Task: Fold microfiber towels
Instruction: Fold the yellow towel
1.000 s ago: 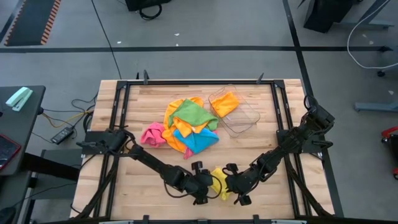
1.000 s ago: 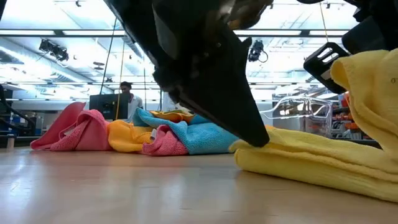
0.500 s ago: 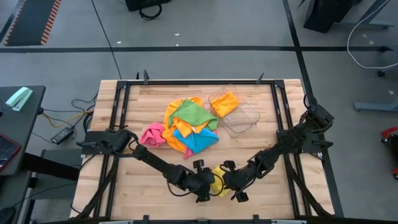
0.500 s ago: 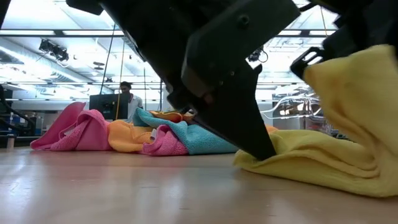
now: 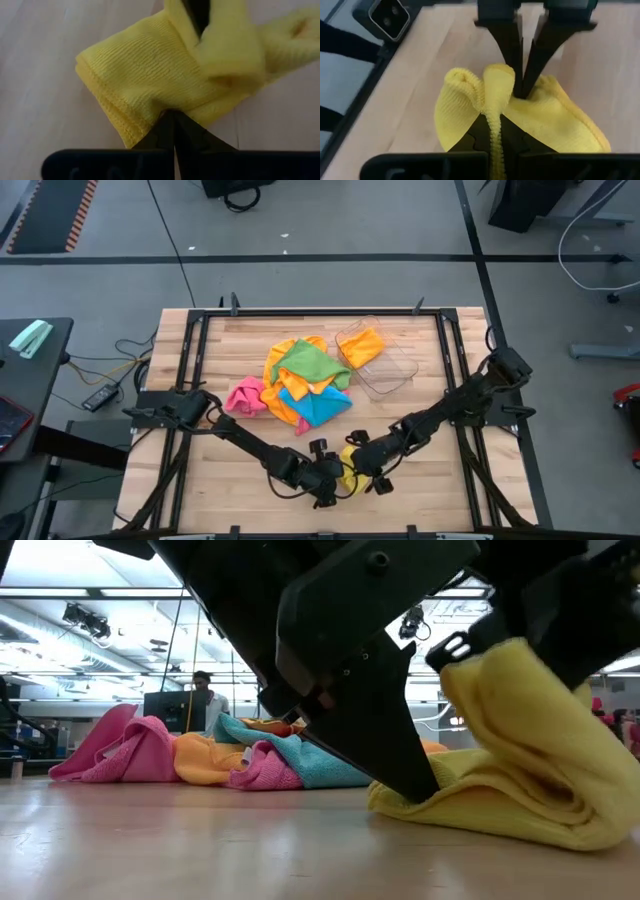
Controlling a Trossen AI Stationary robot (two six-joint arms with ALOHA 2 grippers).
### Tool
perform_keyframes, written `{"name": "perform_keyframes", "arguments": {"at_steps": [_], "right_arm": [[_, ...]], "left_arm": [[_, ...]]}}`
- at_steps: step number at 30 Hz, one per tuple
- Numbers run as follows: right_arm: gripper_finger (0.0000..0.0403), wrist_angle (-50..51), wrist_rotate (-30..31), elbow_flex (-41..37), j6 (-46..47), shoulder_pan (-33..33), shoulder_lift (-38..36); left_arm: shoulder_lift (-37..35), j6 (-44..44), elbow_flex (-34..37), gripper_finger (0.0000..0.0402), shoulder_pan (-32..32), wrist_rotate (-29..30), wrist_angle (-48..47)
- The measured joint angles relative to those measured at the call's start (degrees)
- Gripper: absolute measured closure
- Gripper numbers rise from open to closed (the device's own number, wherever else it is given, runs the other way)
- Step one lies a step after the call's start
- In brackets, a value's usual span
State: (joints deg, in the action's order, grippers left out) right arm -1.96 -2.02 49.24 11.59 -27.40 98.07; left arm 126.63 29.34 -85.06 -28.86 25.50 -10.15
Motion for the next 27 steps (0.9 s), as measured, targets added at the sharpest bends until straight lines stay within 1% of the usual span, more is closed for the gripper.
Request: {"name": "perform_keyframes", "arguments": {"at_steps": [5, 10, 14, 17, 21, 24, 27], "right_arm": [[0.0388, -2.43, -4.04, -0.13, -0.81, 1.61, 3.32], [0.0388, -2.43, -4.06, -0.16, -0.73, 2.40, 2.66], [0.0381, -2.42, -3.67, -0.16, -1.39, 2.71, 2.66], [0.0363, -2.66, -3.14, -0.16, -1.60, 3.14, 2.66], [0.0321, -2.68, -3.03, -0.16, 0.30, 3.87, 2.66], [0.0290, -2.61, -2.93, -0.11, 0.01, 4.44, 1.88], [0.0270, -2.12, -2.05, 0.02, -2.38, 4.98, 1.33]], "left_arm": [[0.00, 0.12, 0.00, 0.0373, 0.00, 0.21, -0.16], [0.00, 2.27, 0.00, 0.0384, -0.37, 0.24, -0.24], [0.00, 2.07, 0.00, 0.0392, -0.94, 0.34, 0.32], [0.00, 1.16, 0.00, 0.0385, -1.03, 0.33, 0.35], [0.00, 1.07, 0.00, 0.0372, -1.01, 0.33, 0.39], [0.00, 1.03, 0.00, 0.0375, -1.01, 0.31, 0.41], [0.00, 1.00, 0.00, 0.0385, -1.01, 0.29, 0.49]]}}
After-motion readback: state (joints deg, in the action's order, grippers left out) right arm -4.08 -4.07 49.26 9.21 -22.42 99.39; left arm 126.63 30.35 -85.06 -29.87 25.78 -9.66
